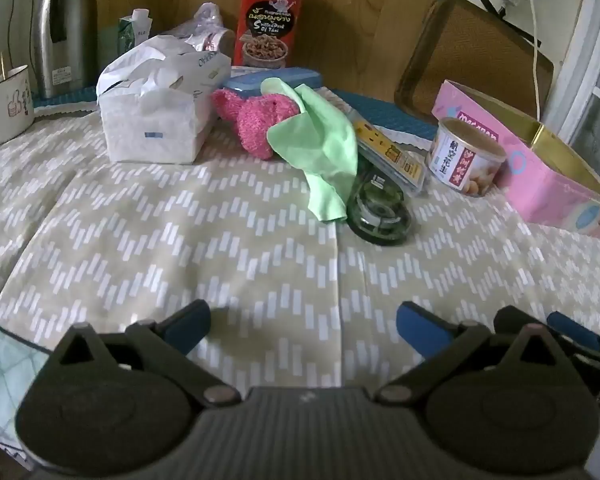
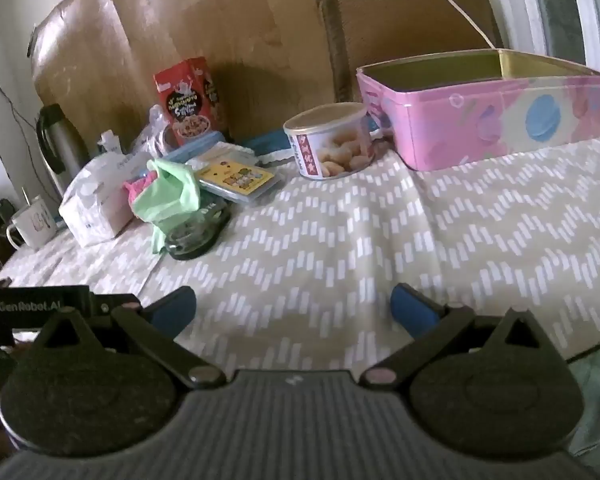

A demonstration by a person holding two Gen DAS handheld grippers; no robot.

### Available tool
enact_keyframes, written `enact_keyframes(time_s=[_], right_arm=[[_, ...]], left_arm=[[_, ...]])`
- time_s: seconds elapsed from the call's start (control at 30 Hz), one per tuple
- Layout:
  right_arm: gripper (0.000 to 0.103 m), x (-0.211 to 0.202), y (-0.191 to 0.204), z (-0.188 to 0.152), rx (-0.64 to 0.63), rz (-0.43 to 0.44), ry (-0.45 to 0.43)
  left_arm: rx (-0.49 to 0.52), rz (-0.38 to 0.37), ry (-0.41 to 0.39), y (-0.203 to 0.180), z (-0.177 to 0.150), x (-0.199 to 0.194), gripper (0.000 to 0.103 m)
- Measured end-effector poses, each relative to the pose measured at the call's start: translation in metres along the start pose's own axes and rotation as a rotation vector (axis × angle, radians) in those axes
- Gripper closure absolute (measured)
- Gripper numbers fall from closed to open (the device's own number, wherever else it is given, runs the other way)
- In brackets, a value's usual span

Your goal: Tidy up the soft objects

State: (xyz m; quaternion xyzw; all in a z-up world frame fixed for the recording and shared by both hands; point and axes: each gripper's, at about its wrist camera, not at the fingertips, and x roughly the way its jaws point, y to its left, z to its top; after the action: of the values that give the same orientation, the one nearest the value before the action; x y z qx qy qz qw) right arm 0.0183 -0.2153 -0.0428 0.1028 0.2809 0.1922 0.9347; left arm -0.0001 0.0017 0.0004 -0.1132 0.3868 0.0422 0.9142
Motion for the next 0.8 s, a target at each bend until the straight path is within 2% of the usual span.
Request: enact_keyframes(time_s=[0.13, 0.17, 0.33, 0.4, 0.43, 0.5, 0.57, 0.63, 0.8], right_arm=[[0.000, 0.003, 0.002, 0.001, 0.021, 0.020, -0.011], [0.000, -0.005, 0.000, 0.004, 0.047, 0.029, -0.037], [0.000, -0.010, 0.012, 0.003, 0.070, 0.029, -0.063], [0.000, -0.011, 0.011, 0.003, 0.060, 0.025, -0.059], [0.005, -0.009, 0.010, 0.004, 0.047, 0.031, -0.055], [0.014, -0.004, 0.017, 0.008, 0.007, 0.056, -0.041], [0.026, 0.005, 0.031, 0.015, -0.071, 0.078, -0.027], [0.031, 0.015, 0.045, 0.021, -0.156, 0.104, -0.008], [0.031, 0.044, 0.070, 0.041, -0.276, 0.159, 0.028]], left_arm=[[-0.010, -0.029, -0.020, 0.003, -0.002, -0.001, 0.000], [0.001, -0.033, -0.046, 0.001, -0.008, -0.005, 0.000], [0.022, -0.142, -0.124, 0.018, -0.021, -0.013, 0.000], [-0.025, -0.206, -0.139, 0.031, -0.019, -0.015, 0.000], [-0.063, -0.217, -0.145, 0.038, -0.016, -0.015, 0.001], [-0.094, -0.179, -0.163, 0.046, -0.005, -0.013, 0.009], [-0.083, -0.190, -0.169, 0.056, 0.006, -0.011, 0.030], [-0.088, -0.254, -0.166, 0.061, 0.019, -0.009, 0.036], [-0.030, -0.411, -0.217, 0.056, 0.053, -0.013, 0.043]])
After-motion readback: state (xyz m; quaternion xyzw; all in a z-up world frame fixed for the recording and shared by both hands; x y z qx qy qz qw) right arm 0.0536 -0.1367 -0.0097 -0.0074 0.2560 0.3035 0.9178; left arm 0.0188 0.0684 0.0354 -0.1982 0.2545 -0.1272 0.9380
